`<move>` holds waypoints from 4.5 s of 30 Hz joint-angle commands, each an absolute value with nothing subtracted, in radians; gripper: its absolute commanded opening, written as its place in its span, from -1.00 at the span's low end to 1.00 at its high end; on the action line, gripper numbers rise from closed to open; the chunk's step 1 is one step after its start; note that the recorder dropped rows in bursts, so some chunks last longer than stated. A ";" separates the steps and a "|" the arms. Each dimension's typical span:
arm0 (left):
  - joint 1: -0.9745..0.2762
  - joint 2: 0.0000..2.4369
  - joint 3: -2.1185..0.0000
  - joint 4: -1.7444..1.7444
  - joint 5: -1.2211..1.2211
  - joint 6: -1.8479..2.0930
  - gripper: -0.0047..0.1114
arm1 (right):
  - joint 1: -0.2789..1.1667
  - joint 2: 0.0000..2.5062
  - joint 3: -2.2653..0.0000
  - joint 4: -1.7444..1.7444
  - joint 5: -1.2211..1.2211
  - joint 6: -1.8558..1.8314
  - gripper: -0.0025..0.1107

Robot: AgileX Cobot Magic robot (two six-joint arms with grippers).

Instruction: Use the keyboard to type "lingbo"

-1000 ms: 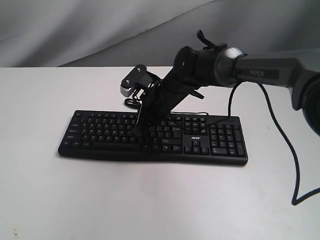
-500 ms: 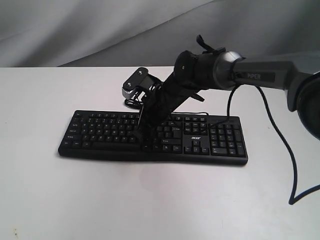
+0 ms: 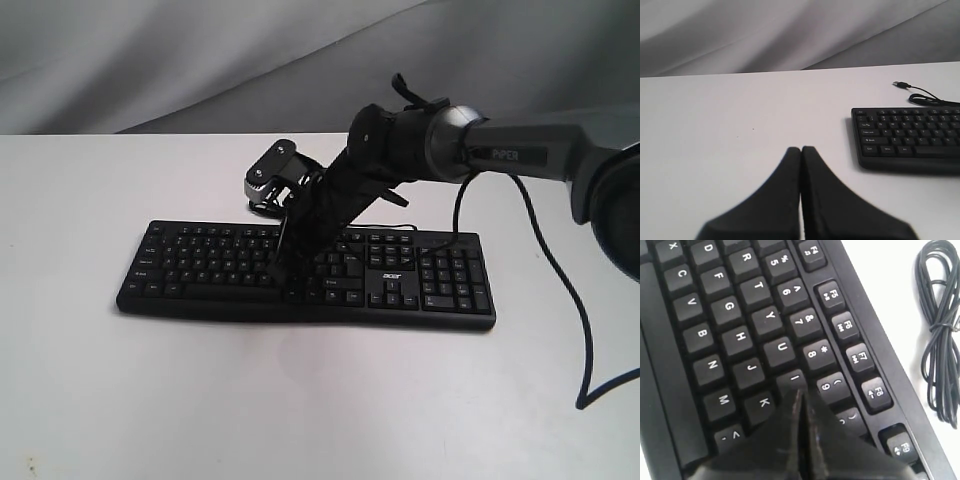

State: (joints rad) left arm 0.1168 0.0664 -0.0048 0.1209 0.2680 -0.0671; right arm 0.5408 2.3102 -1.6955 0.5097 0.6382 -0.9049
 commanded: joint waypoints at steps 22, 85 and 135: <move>0.118 0.073 0.000 0.117 0.262 -0.069 -0.91 | 0.532 1.890 -1.688 0.373 0.745 -0.781 -0.96; 0.118 0.073 0.000 0.117 0.262 -0.069 -0.91 | 0.009 0.030 -0.270 0.219 0.327 -0.033 -0.96; 0.118 0.073 0.000 0.117 0.262 -0.069 -0.91 | 0.010 0.000 0.000 0.000 0.351 0.038 -0.96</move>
